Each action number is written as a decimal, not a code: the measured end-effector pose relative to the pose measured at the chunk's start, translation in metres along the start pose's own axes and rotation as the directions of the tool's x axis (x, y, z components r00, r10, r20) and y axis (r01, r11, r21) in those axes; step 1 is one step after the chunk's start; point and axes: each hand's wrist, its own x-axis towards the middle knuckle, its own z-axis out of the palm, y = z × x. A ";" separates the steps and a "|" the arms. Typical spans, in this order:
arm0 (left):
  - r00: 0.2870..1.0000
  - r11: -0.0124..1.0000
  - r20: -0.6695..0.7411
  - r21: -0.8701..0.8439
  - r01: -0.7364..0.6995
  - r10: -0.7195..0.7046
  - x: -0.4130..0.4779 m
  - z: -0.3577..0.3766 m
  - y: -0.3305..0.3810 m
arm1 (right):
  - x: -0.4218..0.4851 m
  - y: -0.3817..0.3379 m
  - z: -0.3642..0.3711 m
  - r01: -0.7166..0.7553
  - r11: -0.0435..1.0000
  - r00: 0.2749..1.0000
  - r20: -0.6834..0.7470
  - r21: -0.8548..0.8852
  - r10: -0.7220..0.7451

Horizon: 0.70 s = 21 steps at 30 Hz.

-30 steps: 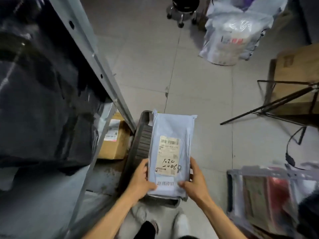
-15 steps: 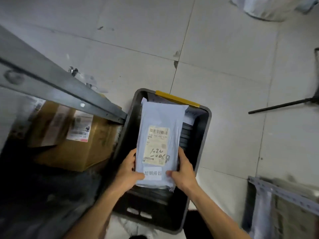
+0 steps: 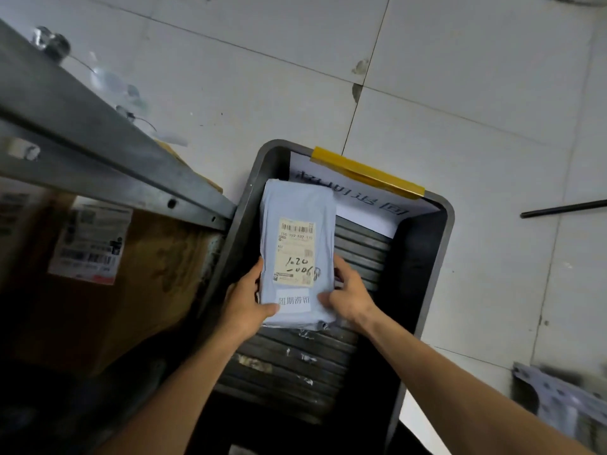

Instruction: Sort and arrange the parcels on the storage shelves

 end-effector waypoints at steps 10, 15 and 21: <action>0.971 0.871 -0.234 0.488 0.066 0.057 -0.007 0.011 0.003 | 0.022 0.002 0.050 -0.065 0.954 0.998 0.042 0.293 0.056; 0.987 0.800 -0.151 0.598 0.048 0.053 -0.021 0.016 0.014 | 0.014 -0.012 0.044 -0.110 0.946 0.990 0.122 0.305 0.075; 0.996 0.730 -0.080 0.683 0.036 0.026 -0.055 0.012 0.050 | -0.026 -0.042 0.018 -0.122 0.978 0.980 0.135 -0.172 0.146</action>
